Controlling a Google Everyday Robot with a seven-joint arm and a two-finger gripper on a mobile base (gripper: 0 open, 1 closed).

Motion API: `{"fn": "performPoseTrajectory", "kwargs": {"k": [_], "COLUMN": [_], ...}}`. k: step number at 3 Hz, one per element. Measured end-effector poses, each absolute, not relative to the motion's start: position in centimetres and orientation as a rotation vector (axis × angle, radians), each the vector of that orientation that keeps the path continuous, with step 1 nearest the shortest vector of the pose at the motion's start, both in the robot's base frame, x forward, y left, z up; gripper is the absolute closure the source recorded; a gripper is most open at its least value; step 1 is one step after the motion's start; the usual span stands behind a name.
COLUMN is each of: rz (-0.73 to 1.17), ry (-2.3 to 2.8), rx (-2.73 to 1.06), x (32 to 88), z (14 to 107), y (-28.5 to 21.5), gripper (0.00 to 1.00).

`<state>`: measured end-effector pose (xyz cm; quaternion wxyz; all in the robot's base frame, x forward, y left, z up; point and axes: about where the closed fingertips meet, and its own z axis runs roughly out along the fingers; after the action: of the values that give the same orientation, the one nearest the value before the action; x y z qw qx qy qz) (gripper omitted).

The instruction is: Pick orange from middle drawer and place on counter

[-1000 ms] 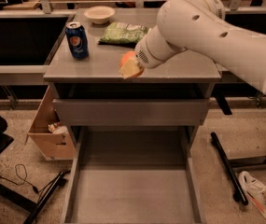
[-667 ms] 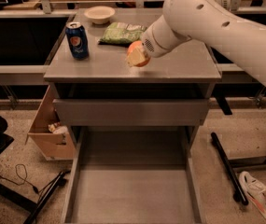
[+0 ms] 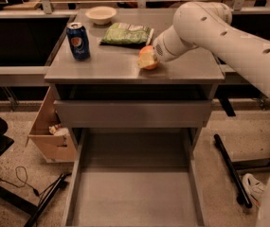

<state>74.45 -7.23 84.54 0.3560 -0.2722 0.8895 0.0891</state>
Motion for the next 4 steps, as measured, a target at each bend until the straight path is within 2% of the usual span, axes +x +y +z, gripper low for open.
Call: {"fn": "performPoseTrajectory", "kwargs": {"k": [1, 4], "rz": [0.233, 0.233], "ry": [2.305, 2.305], "rx": [-0.696, -0.696], "x": [74.68, 74.68], "z": [84.31, 84.31], "y": [-7.40, -7.39], "gripper": [0.84, 0.15]}}
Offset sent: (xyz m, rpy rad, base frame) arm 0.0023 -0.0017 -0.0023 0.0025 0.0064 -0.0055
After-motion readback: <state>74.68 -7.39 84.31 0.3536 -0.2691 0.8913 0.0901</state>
